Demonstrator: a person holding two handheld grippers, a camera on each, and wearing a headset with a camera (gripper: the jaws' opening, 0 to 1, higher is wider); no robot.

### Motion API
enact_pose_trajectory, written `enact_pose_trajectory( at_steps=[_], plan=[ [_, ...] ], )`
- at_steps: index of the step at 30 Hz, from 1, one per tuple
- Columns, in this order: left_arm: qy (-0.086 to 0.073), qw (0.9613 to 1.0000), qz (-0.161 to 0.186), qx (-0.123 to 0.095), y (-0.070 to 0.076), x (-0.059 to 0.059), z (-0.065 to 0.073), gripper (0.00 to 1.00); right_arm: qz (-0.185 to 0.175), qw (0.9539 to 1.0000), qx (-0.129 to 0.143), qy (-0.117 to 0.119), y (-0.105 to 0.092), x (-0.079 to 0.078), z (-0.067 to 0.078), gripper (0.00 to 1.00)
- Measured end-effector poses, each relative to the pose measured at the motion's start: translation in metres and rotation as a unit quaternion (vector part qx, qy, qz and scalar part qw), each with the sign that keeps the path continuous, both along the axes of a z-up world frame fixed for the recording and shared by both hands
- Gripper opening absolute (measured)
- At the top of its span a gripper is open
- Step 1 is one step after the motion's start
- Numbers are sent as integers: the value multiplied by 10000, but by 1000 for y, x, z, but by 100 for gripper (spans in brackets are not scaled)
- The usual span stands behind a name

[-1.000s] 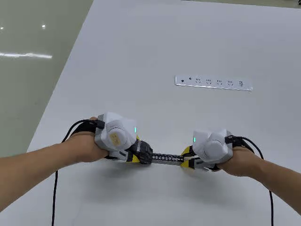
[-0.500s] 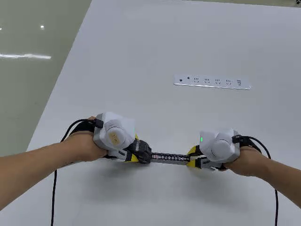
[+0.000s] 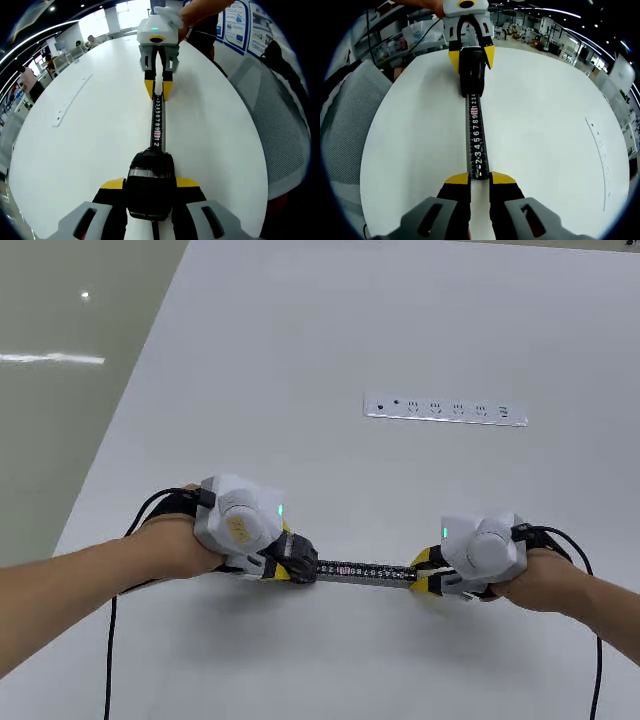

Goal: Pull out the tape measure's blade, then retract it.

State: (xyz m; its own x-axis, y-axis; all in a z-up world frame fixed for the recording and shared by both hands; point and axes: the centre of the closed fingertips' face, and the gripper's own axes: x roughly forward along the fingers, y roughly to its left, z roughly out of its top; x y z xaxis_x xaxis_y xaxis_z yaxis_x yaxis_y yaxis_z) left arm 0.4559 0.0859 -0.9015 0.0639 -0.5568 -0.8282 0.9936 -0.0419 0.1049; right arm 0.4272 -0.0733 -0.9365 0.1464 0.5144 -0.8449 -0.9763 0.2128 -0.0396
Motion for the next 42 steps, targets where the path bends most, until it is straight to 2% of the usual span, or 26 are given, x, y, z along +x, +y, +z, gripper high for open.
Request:
enact_pose_trajectory(
  at_steps=[11,42],
  plan=[
    [-3,10000,-19,30,0,1,-1,30,4,10000,-21,45,-12,-2,-1,12],
    [5,10000,-45,59,-1,1,-2,30,-194,9995,-219,111,-66,-8,-2,12]
  ],
)
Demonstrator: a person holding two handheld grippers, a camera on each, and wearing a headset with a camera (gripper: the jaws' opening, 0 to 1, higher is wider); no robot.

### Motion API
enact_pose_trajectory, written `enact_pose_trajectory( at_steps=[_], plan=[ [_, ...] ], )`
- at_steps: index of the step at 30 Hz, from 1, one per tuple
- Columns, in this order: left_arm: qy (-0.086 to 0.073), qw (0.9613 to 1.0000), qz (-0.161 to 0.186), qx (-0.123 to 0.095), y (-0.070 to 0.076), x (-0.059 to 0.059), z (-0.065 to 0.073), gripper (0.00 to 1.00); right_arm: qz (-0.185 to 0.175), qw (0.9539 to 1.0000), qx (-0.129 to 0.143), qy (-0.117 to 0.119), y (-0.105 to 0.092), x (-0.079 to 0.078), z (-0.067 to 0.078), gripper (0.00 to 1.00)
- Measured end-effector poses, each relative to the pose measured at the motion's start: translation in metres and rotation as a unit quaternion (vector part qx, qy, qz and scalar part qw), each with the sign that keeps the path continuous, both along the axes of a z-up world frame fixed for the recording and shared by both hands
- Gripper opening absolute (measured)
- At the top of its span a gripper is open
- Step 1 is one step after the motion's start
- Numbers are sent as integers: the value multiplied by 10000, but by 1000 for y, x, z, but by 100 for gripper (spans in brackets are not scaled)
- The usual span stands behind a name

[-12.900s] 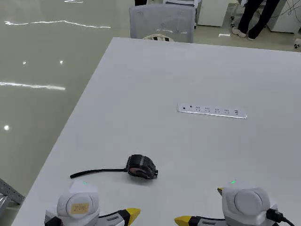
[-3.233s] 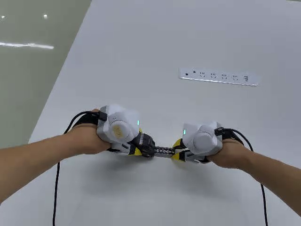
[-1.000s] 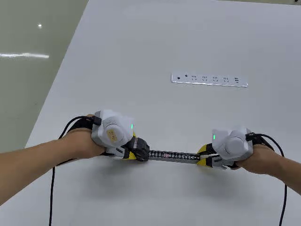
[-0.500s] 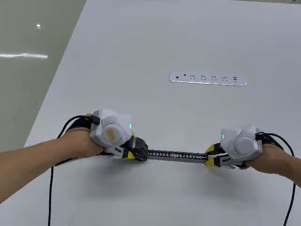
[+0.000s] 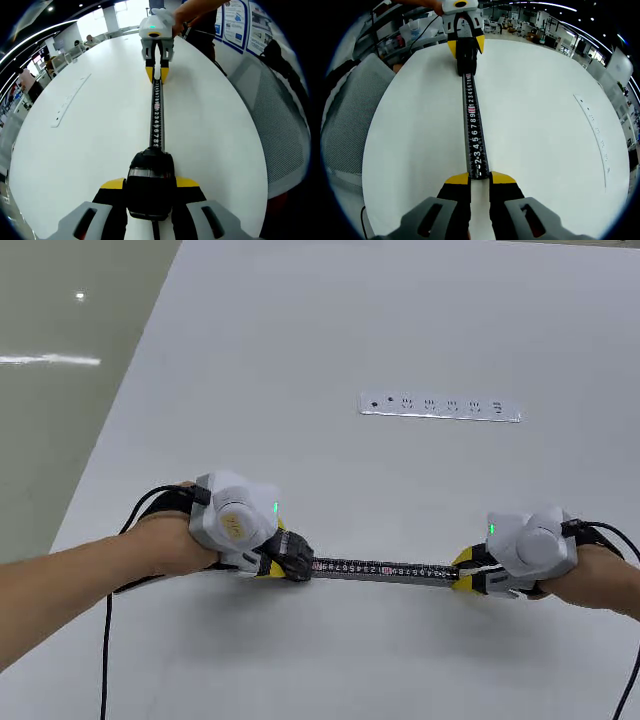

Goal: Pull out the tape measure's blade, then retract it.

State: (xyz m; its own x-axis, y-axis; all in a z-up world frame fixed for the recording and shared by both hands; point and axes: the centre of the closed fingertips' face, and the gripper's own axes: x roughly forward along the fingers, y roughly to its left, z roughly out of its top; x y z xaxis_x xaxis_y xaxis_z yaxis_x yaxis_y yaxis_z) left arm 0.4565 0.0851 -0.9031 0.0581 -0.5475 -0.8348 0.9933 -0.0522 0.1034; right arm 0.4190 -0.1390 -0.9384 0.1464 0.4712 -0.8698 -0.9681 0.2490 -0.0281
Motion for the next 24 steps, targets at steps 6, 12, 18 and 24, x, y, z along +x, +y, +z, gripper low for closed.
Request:
enact_pose_trajectory(
  at_steps=[6,12,18,24],
  plan=[
    [-4,10000,0,1,0,0,0,30,-28,10000,-20,0,-10,0,0,12],
    [-5,10000,0,3,-1,0,0,30,-63,10000,-31,8,-15,-1,0,12],
    [-4,10000,-8,-1,-1,0,0,30,-75,10000,-37,21,-18,-2,0,12],
    [-3,10000,-9,2,-1,0,0,30,-49,10000,-51,21,-19,-2,-1,12]
  ],
)
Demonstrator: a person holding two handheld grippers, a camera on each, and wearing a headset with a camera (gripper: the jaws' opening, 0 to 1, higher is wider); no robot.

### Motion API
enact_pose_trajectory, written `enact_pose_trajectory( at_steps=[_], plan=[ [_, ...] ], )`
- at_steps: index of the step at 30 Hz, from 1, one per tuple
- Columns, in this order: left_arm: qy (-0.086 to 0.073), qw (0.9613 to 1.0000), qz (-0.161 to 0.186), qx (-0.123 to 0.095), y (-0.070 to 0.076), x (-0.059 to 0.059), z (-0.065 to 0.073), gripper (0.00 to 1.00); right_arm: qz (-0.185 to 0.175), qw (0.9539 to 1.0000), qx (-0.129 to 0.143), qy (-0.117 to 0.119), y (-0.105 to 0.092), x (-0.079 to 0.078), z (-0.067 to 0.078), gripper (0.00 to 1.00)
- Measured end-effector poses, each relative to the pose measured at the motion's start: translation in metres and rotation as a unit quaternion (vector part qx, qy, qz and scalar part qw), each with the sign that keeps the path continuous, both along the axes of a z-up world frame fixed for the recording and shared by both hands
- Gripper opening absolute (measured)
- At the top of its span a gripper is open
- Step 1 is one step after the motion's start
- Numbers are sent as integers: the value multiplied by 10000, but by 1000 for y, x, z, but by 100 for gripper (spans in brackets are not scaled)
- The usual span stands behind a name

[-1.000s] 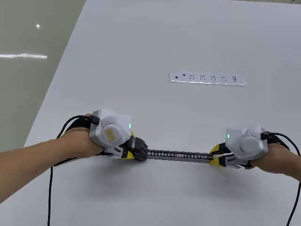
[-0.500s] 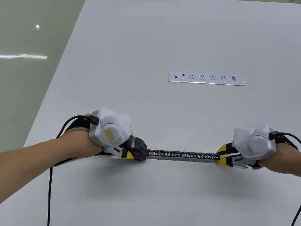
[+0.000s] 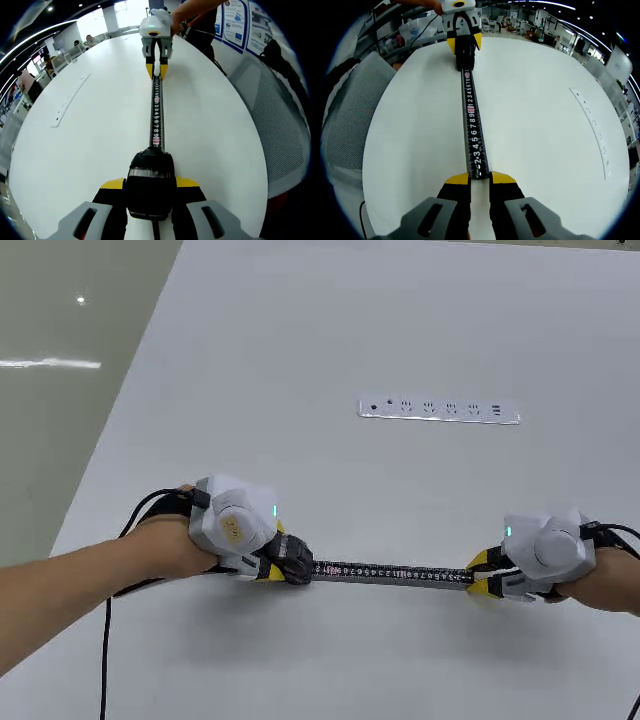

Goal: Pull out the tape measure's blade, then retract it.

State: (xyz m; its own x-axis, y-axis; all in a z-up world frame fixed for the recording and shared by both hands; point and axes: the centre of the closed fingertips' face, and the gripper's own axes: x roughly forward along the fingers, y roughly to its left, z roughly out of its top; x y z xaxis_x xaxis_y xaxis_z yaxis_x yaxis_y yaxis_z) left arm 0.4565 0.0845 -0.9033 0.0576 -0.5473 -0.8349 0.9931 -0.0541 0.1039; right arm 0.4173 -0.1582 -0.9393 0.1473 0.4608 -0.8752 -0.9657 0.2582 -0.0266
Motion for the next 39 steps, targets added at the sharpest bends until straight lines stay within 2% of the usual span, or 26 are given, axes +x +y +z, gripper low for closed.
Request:
enact_pose_trajectory(
  at_steps=[23,31,39],
  plan=[
    [-25,9999,12,-129,-1,-1,1,32,291,9990,-327,-37,3,-1,1,15],
    [-62,9998,59,-185,-1,-1,2,33,275,9991,-319,-35,3,-1,2,16],
    [-93,9997,67,-192,-1,0,4,33,275,9986,-454,18,3,-1,1,16]
  ],
)
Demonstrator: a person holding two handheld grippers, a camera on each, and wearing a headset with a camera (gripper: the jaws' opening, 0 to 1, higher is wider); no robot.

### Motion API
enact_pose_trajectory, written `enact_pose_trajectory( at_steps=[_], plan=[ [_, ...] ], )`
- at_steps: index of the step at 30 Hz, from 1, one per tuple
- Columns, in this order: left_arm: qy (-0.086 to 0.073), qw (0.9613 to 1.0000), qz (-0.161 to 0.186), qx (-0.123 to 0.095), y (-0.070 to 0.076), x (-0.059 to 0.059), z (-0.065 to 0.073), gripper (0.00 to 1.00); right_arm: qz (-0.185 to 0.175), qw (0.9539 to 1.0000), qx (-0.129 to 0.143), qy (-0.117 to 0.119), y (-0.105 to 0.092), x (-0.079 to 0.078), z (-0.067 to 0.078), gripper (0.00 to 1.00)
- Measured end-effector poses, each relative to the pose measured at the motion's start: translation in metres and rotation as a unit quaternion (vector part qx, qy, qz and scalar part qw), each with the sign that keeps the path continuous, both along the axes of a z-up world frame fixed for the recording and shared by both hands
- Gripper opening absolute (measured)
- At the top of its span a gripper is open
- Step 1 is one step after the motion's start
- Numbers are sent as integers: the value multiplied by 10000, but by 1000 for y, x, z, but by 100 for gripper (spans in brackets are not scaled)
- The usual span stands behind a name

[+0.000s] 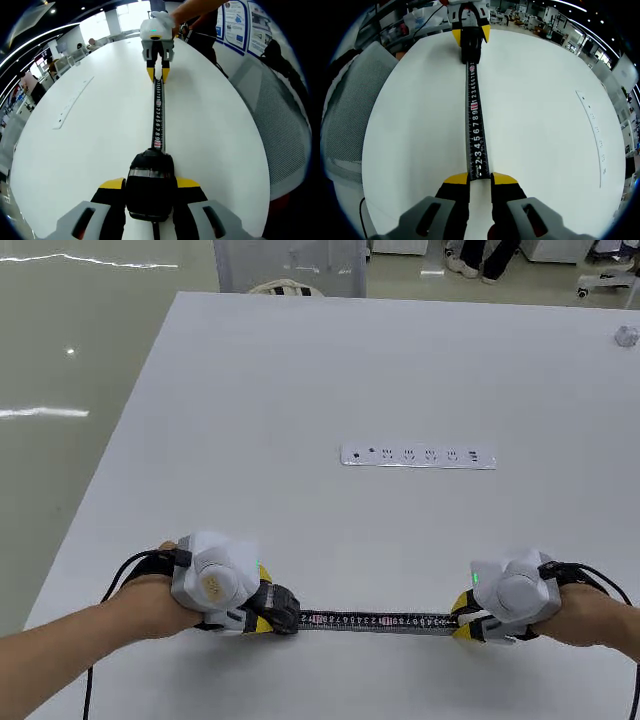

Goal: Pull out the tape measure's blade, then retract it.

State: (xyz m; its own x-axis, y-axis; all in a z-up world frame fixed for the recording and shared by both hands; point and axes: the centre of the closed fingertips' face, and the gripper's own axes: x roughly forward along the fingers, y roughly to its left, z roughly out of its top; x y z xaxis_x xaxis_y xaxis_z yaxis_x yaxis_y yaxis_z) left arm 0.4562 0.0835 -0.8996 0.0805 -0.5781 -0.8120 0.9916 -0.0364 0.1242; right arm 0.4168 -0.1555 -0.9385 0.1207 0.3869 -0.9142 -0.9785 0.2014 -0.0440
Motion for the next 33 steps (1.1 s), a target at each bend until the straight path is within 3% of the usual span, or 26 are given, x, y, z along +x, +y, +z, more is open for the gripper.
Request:
enact_pose_trajectory(
  at_steps=[12,20,29,33],
  plan=[
    [13,10000,70,0,0,1,0,34,-146,9999,5,-11,1,2,1,19],
    [-56,9996,267,-109,-3,7,6,42,-296,9995,-61,-118,0,5,1,25],
    [-100,9985,521,-167,2,7,14,45,-677,9976,48,-135,0,1,3,32],
    [-13,9970,743,-201,5,4,15,51,-894,9957,135,-194,1,1,7,37]
  ],
)
